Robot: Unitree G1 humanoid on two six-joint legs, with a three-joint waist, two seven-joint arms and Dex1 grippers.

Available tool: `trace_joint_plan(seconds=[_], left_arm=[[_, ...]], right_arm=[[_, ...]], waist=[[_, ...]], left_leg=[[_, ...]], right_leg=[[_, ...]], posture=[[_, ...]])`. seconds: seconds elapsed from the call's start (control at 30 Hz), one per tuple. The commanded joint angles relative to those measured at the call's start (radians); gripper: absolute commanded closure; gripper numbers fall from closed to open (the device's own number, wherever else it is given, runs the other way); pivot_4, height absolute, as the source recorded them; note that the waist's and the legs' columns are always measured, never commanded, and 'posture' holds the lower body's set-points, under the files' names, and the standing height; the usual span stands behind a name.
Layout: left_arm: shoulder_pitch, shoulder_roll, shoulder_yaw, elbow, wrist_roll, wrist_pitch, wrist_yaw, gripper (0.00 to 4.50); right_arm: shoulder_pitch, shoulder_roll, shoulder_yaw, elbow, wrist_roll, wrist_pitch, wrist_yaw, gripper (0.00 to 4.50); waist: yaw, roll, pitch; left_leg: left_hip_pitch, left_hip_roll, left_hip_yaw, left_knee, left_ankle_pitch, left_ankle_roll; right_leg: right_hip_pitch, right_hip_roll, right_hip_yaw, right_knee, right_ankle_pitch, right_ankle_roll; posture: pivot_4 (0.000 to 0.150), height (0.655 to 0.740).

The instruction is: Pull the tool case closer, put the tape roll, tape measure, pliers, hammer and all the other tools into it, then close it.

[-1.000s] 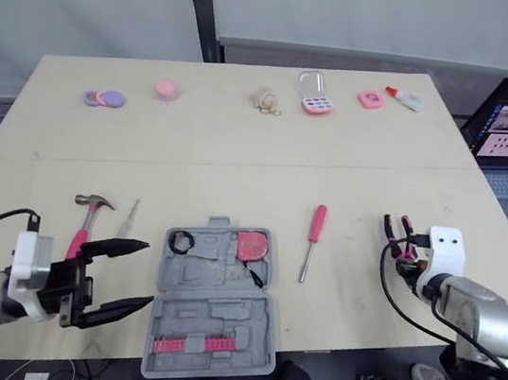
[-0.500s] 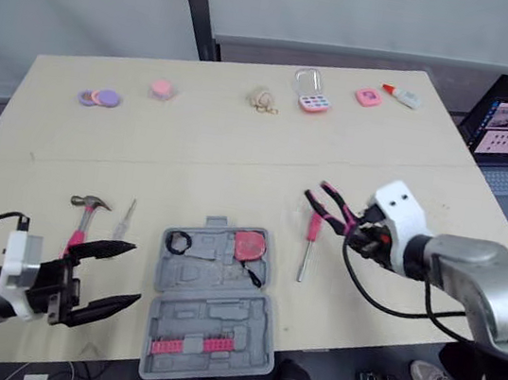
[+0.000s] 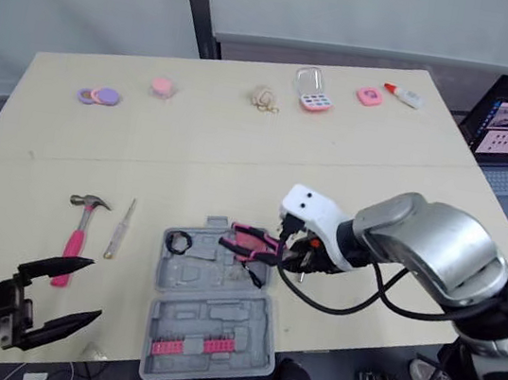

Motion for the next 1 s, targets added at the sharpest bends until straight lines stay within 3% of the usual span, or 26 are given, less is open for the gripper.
trace_joint_plan(seconds=[0.03, 0.43, 1.0], left_arm=[[0.039, 0.000, 0.055, 0.028, -0.008, -0.044, -0.063, 0.00], [0.038, -0.019, 0.065, 0.190, 0.027, -0.124, -0.126, 0.00], [0.026, -0.026, 0.040, 0.203, 0.055, -0.141, -0.122, 0.00]], right_arm=[[-0.077, 0.020, 0.051, -0.038, 0.006, -0.012, 0.044, 3.55], [-0.214, 0.183, 0.347, 0.124, -0.185, -0.203, 0.087, 3.55], [-0.237, 0.401, 0.463, 0.362, -0.380, -0.373, 0.174, 3.55]], waist=[[0.000, 0.000, 0.000], [-0.020, -0.003, 0.000], [-0.030, -0.002, 0.000]], left_leg=[[0.000, 0.000, 0.000, 0.000, 0.000, 0.000], [0.000, -0.002, 0.000, 0.000, 0.000, -0.001], [0.000, -0.001, 0.000, 0.000, -0.001, -0.001]], right_leg=[[0.000, 0.000, 0.000, 0.000, 0.000, 0.000], [-0.001, 0.000, -0.001, 0.001, 0.000, 0.000], [-0.001, 0.000, -0.003, 0.003, 0.000, -0.001]], posture=[[0.150, 0.7287], [0.150, 0.7287], [0.150, 0.7287]])
